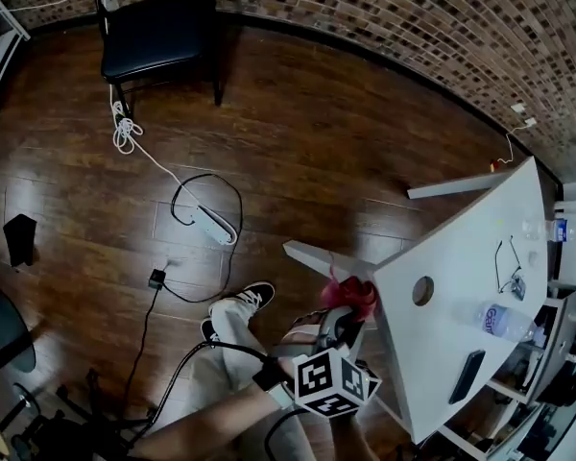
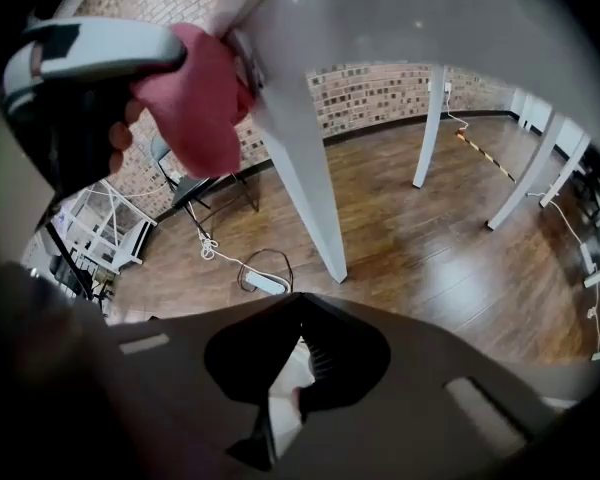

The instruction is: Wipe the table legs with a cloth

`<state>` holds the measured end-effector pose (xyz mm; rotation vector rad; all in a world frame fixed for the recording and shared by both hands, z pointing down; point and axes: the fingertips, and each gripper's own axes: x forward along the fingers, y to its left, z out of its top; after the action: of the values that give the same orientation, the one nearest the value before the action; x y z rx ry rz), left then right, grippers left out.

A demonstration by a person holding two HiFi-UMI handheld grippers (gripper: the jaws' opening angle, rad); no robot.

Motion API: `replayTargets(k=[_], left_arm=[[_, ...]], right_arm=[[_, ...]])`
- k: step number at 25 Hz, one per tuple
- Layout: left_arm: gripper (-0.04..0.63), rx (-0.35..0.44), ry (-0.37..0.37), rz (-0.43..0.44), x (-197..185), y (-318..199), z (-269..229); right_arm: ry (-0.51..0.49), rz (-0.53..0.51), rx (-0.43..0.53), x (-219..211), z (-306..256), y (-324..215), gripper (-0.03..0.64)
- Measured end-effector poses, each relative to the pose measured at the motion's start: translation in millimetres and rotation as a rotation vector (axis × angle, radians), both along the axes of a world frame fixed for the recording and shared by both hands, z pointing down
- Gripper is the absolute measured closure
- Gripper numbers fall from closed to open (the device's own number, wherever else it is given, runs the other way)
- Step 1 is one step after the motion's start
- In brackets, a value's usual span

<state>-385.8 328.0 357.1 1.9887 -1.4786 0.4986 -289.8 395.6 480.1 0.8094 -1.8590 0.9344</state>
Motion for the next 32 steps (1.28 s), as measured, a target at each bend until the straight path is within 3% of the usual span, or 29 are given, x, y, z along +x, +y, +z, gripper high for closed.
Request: replayTargets(k=[3,6,15,18,22,26,32], left_arm=[[0.522,-0.038,-0.014,-0.017,17.6,-2.3,-1.0],[0.522,-0.073,-0.019,-0.087,14.6,-12.9,2.3],[0.520,-0.158,-0.036,-0.172,1.0,-25.7,63.9],[0.518,-0.197,-0.031,-0.175,-0.1,-26.8,91.8],[0.518,-0.282,0.033,-0.184,3.4,-23.7,120.8],[0.518,-0.357,0.050,-0.168,6.7,-22.9,143.8],[0.518,-0.451,0.051,-0.164,4.3,-22.3,193.7]], right_arm=[[-0.015,-0.021,0.017,13.2,-18.5,7.0,0.623],[-0.024,-0.030,0.017,31.6,-28.3,17.2,0.623],[0.029,-0.035,-0.054,93.7,0.6,41.3,0.623],[-0.006,-0.063,-0.080,81.7,4.5,35.7,0.623],[0.053,-0.151,-0.164,55.5,7.9,25.0,0.623],[0.045,-0.159,-0.226,19.8,-4.4,7.0,0.623],[0.061,-0.265,-0.248,-20.3,-2.7,-0.1,0.623]])
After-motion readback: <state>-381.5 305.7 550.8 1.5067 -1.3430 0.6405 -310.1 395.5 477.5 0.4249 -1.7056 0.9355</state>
